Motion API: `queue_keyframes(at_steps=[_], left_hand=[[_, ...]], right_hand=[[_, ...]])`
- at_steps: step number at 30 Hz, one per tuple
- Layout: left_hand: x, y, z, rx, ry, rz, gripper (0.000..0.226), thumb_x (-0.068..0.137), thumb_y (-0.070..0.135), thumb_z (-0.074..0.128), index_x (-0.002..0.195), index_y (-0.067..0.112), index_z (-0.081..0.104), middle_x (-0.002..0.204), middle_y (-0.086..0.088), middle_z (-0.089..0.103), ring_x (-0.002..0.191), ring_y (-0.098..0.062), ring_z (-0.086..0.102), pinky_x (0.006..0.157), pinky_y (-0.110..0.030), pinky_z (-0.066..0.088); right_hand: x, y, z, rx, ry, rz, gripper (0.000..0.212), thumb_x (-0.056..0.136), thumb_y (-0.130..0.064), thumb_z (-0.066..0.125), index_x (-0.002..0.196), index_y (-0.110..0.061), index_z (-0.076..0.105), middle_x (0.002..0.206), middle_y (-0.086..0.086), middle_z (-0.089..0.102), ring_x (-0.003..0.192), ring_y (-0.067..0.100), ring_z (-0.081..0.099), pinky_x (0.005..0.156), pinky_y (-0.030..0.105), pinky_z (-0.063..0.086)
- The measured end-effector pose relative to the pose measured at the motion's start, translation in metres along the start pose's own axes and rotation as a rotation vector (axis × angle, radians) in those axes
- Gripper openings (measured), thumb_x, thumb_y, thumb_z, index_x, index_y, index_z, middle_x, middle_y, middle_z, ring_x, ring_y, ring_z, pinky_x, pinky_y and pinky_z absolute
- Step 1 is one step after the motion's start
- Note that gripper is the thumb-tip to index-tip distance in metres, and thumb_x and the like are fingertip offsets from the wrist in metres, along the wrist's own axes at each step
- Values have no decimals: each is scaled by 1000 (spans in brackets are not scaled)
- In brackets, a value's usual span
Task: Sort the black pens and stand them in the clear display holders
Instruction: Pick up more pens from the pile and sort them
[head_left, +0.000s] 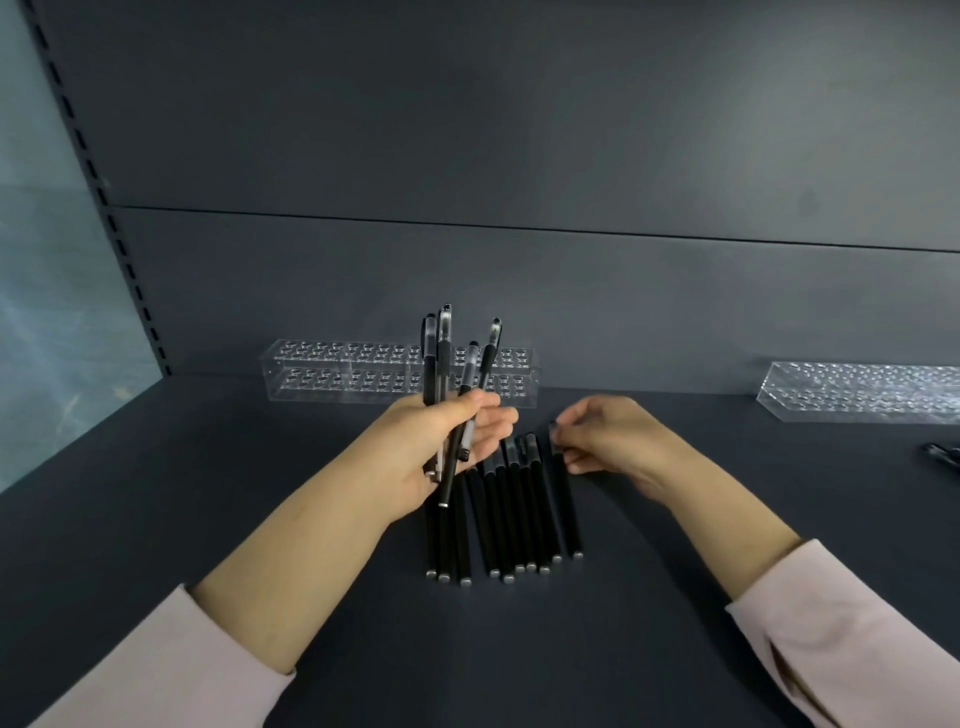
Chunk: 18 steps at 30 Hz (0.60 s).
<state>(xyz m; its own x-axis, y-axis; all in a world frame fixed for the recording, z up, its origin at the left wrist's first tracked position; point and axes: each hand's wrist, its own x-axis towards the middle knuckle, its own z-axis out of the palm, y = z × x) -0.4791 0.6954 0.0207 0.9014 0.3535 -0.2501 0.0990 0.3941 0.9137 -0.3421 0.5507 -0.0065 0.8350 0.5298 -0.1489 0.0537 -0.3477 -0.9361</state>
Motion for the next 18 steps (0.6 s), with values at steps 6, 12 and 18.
queue_keyframes(at_steps=[6, 12, 18], left_hand=[[-10, 1, 14, 105, -91, 30, 23, 99, 17, 54, 112, 4, 67, 99, -9, 76, 76, -10, 73, 61, -18, 56], [-16, -5, 68, 149, -219, 42, 25, 99, 18, 53, 113, 3, 68, 102, -14, 75, 79, -14, 73, 65, -20, 58], [1, -28, 147, 102, -152, 41, 22, 99, 13, 54, 112, 0, 67, 103, -14, 75, 94, -23, 73, 75, -25, 60]], right_hand=[[-16, -18, -7, 80, 3, -99, 20, 94, -26, 61, 101, -9, 66, 83, 4, 64, 65, 13, 57, 56, 23, 53], [-40, -35, -44, 487, -161, -221, 10, 90, -18, 64, 91, -9, 66, 76, -1, 68, 70, 13, 61, 67, 26, 55], [-45, -7, -135, 706, 53, -324, 5, 92, -8, 59, 92, -6, 63, 79, 4, 67, 66, 13, 60, 61, 20, 54]])
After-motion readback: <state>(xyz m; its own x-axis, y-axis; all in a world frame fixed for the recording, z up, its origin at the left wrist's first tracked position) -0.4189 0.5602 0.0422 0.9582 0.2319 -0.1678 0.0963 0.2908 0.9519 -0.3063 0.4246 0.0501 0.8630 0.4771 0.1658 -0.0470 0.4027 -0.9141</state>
